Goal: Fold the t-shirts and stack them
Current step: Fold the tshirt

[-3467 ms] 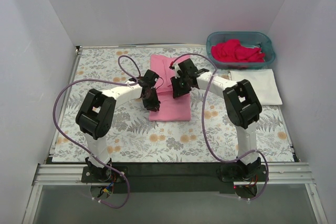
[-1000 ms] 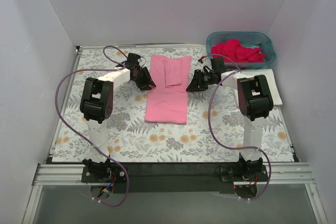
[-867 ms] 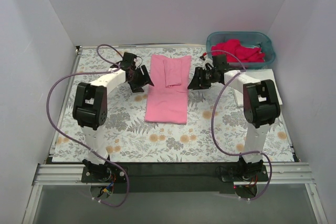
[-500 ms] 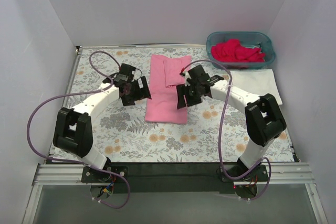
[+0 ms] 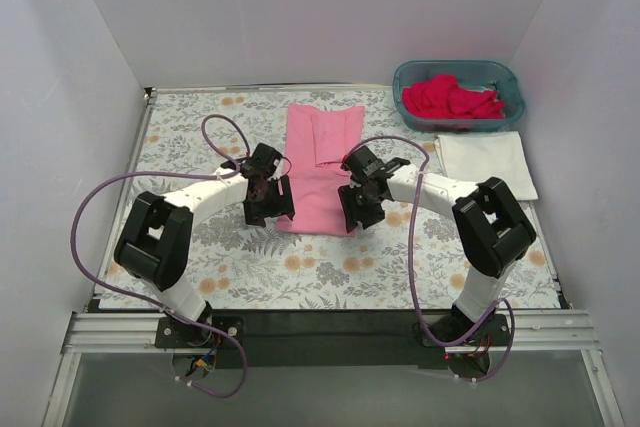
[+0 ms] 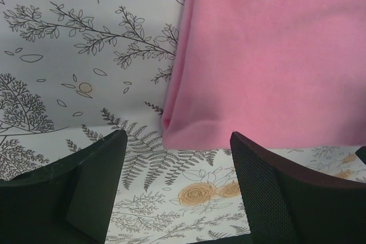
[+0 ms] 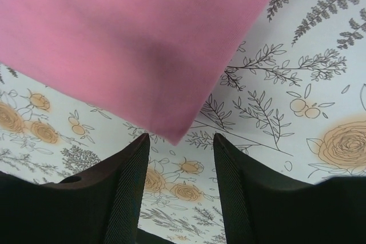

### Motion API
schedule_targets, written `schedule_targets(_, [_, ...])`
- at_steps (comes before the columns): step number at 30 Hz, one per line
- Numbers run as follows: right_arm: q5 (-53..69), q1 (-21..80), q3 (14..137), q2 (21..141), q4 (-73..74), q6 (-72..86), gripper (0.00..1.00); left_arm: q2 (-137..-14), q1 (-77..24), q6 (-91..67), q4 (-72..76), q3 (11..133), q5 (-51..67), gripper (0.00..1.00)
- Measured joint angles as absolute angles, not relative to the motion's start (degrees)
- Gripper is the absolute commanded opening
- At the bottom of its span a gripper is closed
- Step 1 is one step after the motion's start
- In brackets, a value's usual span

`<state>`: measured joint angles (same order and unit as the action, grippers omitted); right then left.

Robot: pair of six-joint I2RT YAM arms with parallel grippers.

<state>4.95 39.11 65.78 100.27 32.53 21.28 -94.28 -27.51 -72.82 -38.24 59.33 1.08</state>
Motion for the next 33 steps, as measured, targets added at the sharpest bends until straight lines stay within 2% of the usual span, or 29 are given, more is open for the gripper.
schedule_targets(9, [1.37, 41.23, 64.90, 102.45, 31.92, 22.17, 0.43, -96.47, -28.29, -72.75, -37.01, 58.00, 0.54, 0.68])
schedule_targets(13, [-0.16, 41.39, 64.60, 102.43, 31.86, 22.28, 0.33, -96.47, -28.64, -72.64, -36.77, 57.84, 0.27, 0.66])
schedule_targets(19, [-1.17, 41.39, 64.34, 102.35, 31.73, 22.26, 0.26, -96.47, -28.75, -72.66, -36.49, 57.58, -0.58, 0.61])
schedule_targets(33, [-0.30, 41.39, 64.34, 102.50, 31.48, 22.06, 0.20, -97.23, -32.36, -72.86, -36.86, 57.87, -4.91, 0.58])
